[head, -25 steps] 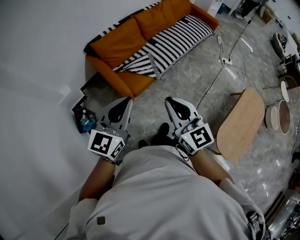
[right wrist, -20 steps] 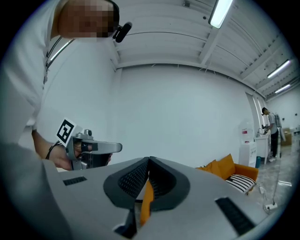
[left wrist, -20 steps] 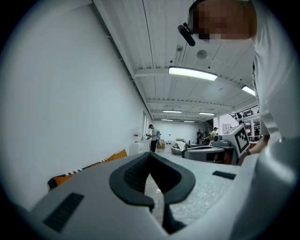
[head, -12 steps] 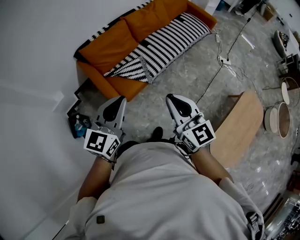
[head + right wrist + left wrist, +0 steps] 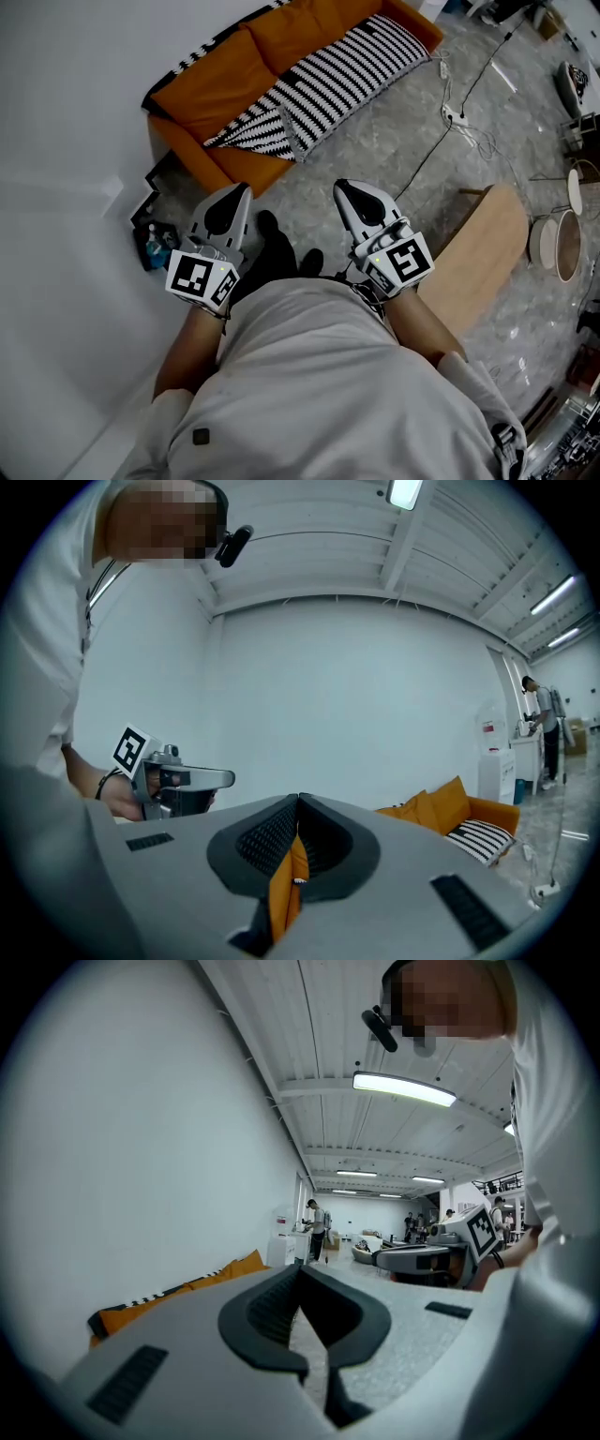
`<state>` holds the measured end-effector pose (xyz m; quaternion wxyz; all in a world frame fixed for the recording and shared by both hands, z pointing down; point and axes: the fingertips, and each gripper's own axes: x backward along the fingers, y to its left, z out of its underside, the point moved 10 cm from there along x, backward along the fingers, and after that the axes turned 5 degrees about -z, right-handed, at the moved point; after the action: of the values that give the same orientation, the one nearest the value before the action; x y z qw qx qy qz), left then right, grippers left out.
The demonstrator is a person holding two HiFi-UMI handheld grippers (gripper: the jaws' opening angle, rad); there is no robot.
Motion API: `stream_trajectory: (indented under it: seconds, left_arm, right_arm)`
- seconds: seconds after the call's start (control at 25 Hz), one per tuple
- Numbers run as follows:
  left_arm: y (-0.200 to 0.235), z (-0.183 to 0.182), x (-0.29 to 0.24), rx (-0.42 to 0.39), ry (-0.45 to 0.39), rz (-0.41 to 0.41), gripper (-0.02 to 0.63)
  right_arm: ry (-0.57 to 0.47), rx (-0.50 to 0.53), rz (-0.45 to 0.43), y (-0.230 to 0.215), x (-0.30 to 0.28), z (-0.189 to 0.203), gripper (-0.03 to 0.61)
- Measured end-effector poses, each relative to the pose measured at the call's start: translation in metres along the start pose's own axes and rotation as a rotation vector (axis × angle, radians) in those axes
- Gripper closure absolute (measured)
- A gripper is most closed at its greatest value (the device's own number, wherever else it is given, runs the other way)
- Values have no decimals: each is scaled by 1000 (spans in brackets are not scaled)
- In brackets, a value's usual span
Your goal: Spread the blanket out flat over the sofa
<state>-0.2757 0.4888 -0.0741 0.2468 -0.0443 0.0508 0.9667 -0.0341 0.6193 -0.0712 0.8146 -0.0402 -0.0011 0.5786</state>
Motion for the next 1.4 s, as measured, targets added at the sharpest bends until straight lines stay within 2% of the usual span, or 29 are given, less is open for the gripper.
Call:
stream_trajectory:
  seconds: [0.28, 0.64, 0.88, 1.16, 1.4]
  left_arm:
    - [47, -5, -41, 8, -10, 24, 604]
    - [144, -13, -93, 23, 7, 67, 604]
    - [195, -21, -117, 26, 17, 85, 604]
    - [227, -10, -149, 62, 33, 69, 604]
    - [235, -13, -184, 61, 56, 5, 604]
  right_arm:
    - [11, -4, 31, -28, -44, -2, 552]
    - [10, -6, 69, -67, -149, -11, 552]
    - [31, -17, 91, -83, -197, -15, 552]
    - [73, -26, 56, -111, -237, -5, 552]
    - [101, -45, -12, -162, -263, 3, 552]
